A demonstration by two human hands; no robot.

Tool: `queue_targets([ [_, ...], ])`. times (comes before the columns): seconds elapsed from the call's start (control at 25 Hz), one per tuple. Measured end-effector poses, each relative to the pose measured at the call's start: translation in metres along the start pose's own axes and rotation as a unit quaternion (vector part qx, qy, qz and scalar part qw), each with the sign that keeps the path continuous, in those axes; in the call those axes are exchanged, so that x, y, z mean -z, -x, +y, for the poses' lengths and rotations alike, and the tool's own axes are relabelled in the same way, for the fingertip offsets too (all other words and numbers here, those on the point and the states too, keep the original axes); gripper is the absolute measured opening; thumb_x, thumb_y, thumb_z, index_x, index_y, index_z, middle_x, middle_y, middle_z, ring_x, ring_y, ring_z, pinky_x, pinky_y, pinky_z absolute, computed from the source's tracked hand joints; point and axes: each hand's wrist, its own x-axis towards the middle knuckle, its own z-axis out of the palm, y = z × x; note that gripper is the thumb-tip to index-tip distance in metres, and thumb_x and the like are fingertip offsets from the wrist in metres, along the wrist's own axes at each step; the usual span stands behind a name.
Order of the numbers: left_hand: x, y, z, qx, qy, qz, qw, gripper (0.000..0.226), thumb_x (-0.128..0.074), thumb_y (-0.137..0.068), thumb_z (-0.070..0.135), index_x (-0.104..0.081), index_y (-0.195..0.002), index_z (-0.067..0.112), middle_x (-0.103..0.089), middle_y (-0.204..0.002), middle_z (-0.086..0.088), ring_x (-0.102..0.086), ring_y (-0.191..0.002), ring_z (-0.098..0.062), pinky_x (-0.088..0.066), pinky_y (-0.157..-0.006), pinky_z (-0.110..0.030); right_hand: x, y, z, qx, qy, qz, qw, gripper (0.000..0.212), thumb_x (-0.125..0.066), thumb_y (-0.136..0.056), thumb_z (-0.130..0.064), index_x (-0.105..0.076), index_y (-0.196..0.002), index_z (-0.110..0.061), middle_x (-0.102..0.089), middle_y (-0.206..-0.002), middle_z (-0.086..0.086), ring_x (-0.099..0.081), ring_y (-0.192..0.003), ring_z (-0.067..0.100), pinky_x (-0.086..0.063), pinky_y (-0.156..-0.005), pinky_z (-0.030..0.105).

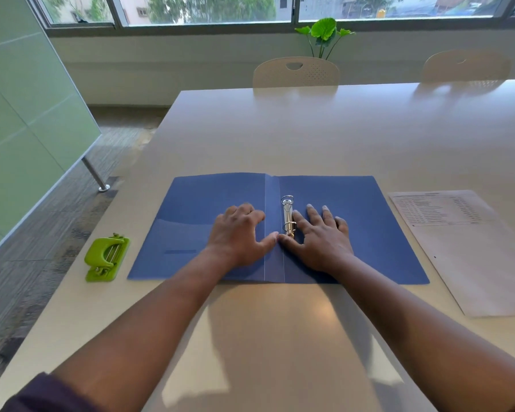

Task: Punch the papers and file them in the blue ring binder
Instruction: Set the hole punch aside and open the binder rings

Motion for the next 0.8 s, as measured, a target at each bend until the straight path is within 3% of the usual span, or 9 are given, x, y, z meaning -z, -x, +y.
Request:
queue_targets([
  [0.12, -0.007, -0.002, 0.000, -0.008, 0.009, -0.046, 0.999, 0.077, -0.048, -0.087, 0.076, -0.047, -0.148, 0.028, -0.036, -0.161, 0.002, -0.026, -0.151, -0.023, -0.027, -0.119, -0.046, -0.004, 0.023, -0.004, 0.008, -0.002, 0.003, 1.000, 0.092, -0.007, -0.083, -0.088, -0.011, -0.160, -0.038, -0.009, -0.171, 0.001, 0.002, -0.157, 0.029, -0.006, -0.122, 0.051],
  [0.2, -0.011, 0.003, 0.001, -0.019, 0.003, -0.077, 0.997, 0.080, -0.044, -0.089, 0.077, -0.039, -0.154, 0.031, -0.028, -0.165, 0.002, -0.016, -0.155, -0.023, -0.017, -0.123, -0.047, -0.005, 0.034, -0.005, 0.007, -0.005, 0.000, 1.000, 0.090, -0.008, -0.084, -0.087, -0.010, -0.160, -0.038, -0.007, -0.171, 0.001, 0.003, -0.157, 0.028, -0.005, -0.123, 0.051],
  [0.6, -0.022, 0.037, 0.010, -0.035, -0.022, -0.071, 0.997, 0.084, -0.031, -0.087, 0.083, -0.032, -0.156, 0.035, -0.030, -0.158, 0.004, -0.019, -0.149, -0.020, -0.019, -0.117, -0.047, -0.007, 0.068, 0.001, 0.016, -0.006, 0.005, 1.000, 0.083, -0.010, -0.086, -0.080, -0.013, -0.159, -0.040, -0.011, -0.170, -0.001, -0.001, -0.157, 0.026, -0.009, -0.120, 0.048],
  [0.8, -0.022, 0.048, 0.014, -0.035, -0.024, -0.060, 0.997, 0.090, -0.031, -0.082, 0.085, -0.035, -0.155, 0.033, -0.033, -0.158, 0.003, -0.022, -0.149, -0.021, -0.022, -0.118, -0.048, -0.004, 0.078, -0.003, 0.011, -0.027, 0.020, 0.999, 0.082, -0.013, -0.085, -0.077, -0.026, -0.157, -0.039, -0.023, -0.167, -0.002, -0.013, -0.155, 0.025, -0.014, -0.119, 0.047],
])
